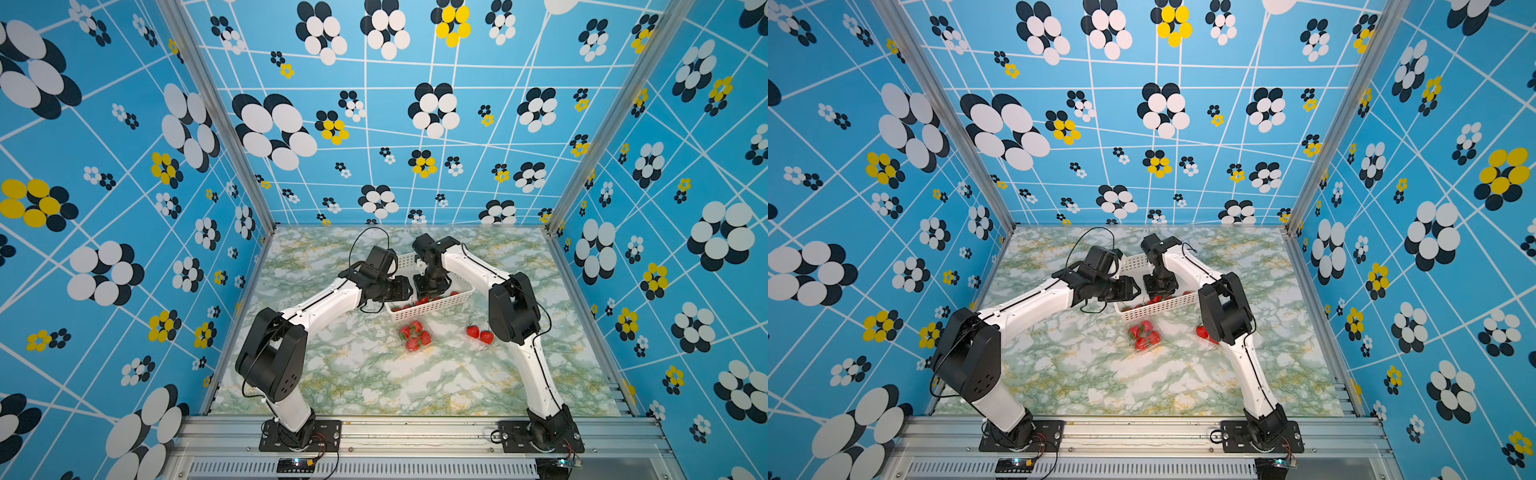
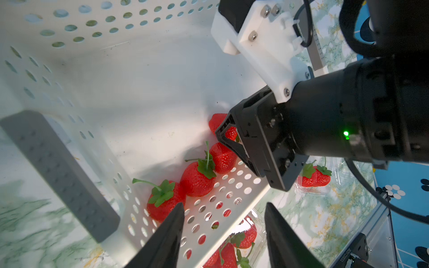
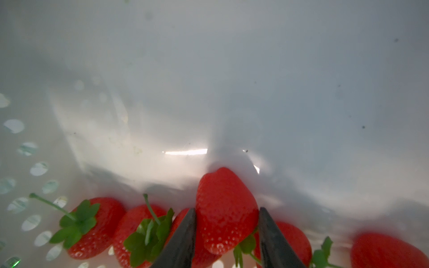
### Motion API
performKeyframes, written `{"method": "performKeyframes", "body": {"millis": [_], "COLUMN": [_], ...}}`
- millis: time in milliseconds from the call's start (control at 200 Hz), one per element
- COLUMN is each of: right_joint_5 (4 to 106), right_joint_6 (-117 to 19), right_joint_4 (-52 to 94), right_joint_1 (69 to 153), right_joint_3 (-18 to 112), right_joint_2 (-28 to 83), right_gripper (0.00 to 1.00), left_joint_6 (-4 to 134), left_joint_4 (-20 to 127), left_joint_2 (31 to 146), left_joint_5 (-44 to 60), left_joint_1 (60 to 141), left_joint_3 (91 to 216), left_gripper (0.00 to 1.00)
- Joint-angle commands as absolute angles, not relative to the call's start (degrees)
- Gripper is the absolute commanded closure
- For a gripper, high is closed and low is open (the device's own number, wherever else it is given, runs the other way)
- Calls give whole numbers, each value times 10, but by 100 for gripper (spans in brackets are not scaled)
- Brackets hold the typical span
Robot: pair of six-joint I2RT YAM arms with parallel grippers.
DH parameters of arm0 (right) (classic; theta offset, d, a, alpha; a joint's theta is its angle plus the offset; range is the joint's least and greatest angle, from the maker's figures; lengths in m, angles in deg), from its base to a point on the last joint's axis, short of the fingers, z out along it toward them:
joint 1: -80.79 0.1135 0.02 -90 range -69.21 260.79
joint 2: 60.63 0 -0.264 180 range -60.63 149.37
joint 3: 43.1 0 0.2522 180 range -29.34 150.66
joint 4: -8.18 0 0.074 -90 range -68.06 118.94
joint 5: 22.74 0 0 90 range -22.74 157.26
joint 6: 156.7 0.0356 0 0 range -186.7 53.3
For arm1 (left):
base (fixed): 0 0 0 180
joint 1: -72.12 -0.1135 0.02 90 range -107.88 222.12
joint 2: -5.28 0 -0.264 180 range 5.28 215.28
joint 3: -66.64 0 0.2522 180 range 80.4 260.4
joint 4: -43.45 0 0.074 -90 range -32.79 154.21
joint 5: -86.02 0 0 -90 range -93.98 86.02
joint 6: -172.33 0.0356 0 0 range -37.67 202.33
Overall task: Pack strawberries into containers
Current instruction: Pick up the strawberry from the basket.
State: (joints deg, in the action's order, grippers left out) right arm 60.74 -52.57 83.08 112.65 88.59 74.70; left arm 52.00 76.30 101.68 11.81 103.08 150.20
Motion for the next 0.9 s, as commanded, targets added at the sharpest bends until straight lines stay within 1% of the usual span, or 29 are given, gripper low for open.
{"method": "performKeyframes", "body": {"millis": [0, 125, 245, 345, 730, 874, 894], "right_joint_5": [618, 619, 626, 634, 663, 672, 672], "right_joint_6": [-528, -528, -527, -526, -516, -515, -514], "right_joint_4": [844, 845, 840, 835, 811, 811, 811], "right_joint_1": [1125, 1125, 1125, 1124, 1119, 1113, 1112], "right_joint_3": [894, 890, 879, 878, 900, 885, 881], "right_joint_2": [778, 775, 760, 746, 675, 644, 624], "right_gripper": [59, 70, 76, 78, 80, 80, 80], "left_joint_6": [531, 531, 532, 531, 531, 532, 533], "left_joint_4": [754, 755, 754, 753, 755, 761, 761], "left_joint_2": [1005, 1003, 1003, 1005, 1005, 1009, 1009], "left_joint_5": [124, 123, 123, 125, 125, 127, 127], "left_joint_1": [1024, 1024, 1024, 1024, 1025, 1028, 1029], "left_joint_3": [1500, 1498, 1498, 1499, 1504, 1516, 1517], "left_gripper": [43, 43, 43, 43, 43, 43, 43]}}
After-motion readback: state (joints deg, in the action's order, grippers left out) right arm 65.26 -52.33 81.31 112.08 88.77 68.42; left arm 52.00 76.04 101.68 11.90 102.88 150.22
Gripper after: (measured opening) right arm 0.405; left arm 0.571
